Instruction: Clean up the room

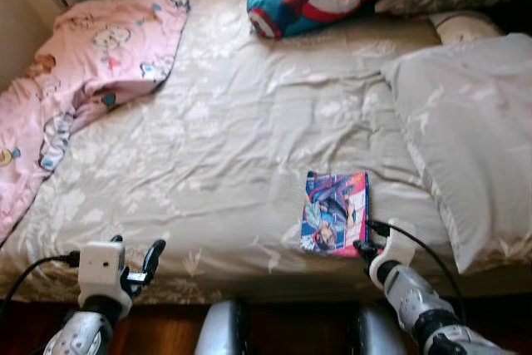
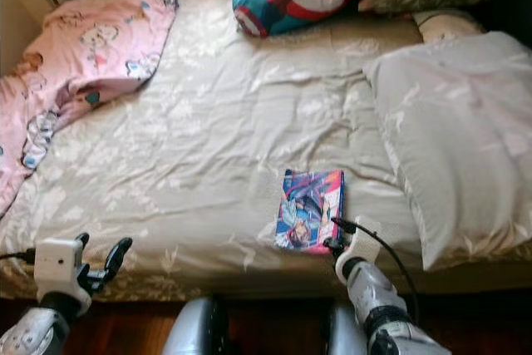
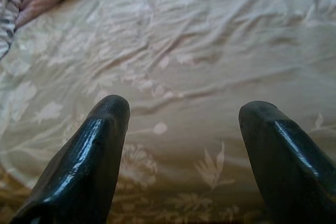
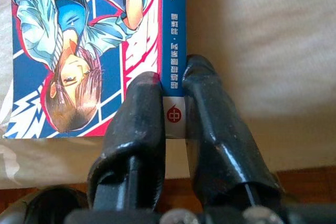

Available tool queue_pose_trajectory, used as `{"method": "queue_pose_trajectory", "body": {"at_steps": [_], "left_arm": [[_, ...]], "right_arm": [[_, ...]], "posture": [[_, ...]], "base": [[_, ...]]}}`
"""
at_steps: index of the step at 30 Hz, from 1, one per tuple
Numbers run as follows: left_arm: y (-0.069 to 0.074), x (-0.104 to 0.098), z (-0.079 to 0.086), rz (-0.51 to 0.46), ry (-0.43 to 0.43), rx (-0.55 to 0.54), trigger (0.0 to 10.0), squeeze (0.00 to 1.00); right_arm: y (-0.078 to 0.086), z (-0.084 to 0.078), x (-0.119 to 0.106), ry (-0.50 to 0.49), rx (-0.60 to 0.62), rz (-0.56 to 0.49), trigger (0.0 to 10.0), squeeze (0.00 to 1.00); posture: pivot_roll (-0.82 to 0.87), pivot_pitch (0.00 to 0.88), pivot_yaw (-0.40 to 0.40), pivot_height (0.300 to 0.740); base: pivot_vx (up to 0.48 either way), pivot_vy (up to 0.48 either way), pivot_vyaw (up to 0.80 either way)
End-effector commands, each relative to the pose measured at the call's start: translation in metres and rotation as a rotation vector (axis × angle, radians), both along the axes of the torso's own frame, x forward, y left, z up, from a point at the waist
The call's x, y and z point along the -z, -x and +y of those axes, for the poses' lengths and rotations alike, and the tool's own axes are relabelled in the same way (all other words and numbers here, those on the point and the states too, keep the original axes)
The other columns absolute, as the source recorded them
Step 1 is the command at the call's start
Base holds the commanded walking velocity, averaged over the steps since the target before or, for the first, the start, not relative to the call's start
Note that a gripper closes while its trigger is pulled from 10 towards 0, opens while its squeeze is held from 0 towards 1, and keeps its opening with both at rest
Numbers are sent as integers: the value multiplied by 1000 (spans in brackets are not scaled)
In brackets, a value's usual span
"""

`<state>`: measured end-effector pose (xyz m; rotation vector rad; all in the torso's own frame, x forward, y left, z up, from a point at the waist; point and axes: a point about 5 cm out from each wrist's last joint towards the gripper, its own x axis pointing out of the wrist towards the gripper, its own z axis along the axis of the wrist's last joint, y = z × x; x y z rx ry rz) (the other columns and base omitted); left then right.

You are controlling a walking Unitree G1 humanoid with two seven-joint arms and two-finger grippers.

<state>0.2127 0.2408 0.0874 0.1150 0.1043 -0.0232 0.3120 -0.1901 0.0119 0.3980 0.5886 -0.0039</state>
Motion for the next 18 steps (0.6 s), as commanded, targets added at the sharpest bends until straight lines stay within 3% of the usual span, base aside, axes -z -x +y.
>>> {"method": "queue_pose_trajectory", "body": {"at_steps": [1, 6, 16, 17, 18], "left_arm": [[4, 0, 8, 18, -10, -20, 10000, 0], [3, -2, 9, 22, -13, -19, 10000, 0], [3, -3, 11, 29, -18, -16, 10000, 0], [3, -4, 11, 30, -18, -16, 10000, 0], [2, -4, 10, 30, -18, -16, 10000, 0]], "right_arm": [[6, 6, 8, 2, -29, 50, 10000, 0], [-1, -1, 0, 36, -46, 46, 10000, 0], [3, -10, 2, 73, -71, 66, 10000, 8], [3, -11, 2, 83, -71, 67, 10000, 161], [3, -12, 2, 93, -69, 66, 10000, 153]], "posture": [[193, 281, 147, 617], [197, 290, 150, 617], [198, 295, 158, 617], [198, 295, 158, 617], [198, 295, 158, 617]], "base": [[0, 0, 0], [0, 0, 0], [0, 0, 0], [0, 0, 0], [0, 0, 0]]}}
